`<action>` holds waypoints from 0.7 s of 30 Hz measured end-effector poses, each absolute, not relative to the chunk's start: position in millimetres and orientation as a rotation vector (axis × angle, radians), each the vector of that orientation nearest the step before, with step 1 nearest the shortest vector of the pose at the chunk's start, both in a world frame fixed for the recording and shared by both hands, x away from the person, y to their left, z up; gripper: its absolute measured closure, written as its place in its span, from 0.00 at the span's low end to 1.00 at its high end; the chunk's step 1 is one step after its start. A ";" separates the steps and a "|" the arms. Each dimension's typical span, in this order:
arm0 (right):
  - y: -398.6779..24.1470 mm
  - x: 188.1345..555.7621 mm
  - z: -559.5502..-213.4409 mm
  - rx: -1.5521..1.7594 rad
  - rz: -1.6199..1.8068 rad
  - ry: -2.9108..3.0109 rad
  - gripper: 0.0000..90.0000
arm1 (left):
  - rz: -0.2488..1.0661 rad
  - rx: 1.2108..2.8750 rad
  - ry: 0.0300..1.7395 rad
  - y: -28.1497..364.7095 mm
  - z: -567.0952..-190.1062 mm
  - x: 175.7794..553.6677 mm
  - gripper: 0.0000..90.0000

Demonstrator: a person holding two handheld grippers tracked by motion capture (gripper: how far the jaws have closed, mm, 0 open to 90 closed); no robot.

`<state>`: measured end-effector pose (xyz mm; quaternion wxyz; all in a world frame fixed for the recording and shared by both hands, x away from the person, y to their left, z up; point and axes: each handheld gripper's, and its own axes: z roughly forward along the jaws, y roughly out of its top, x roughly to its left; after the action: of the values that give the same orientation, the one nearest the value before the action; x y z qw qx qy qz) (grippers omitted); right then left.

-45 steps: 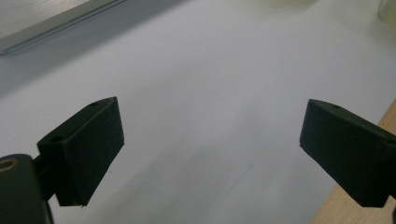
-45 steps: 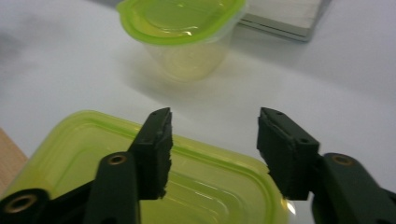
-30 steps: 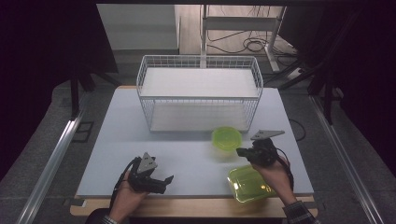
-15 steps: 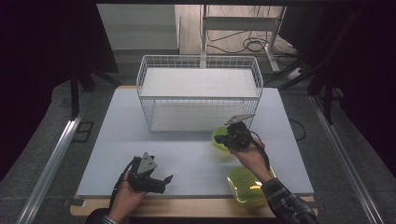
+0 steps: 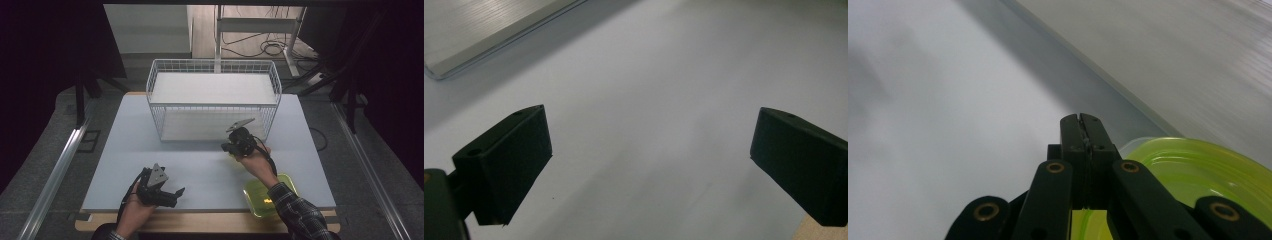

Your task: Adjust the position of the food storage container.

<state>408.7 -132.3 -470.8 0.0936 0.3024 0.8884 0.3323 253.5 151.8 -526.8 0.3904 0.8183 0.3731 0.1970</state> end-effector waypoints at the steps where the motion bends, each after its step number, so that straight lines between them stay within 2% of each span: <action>1: -133.6 408.9 -470.8 0.894 0.980 2.636 0.99 | 0.502 2.080 0.948 151.7 -526.8 253.5 0.03; 21: -227.6 410.6 -476.1 1.115 0.951 2.513 0.98 | 0.507 2.116 0.933 148.5 -528.7 254.3 0.03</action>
<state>410.6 -227.6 -476.1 0.1157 0.3808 0.8580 0.3247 254.3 148.5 -528.7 0.3773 0.8276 0.3650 0.1985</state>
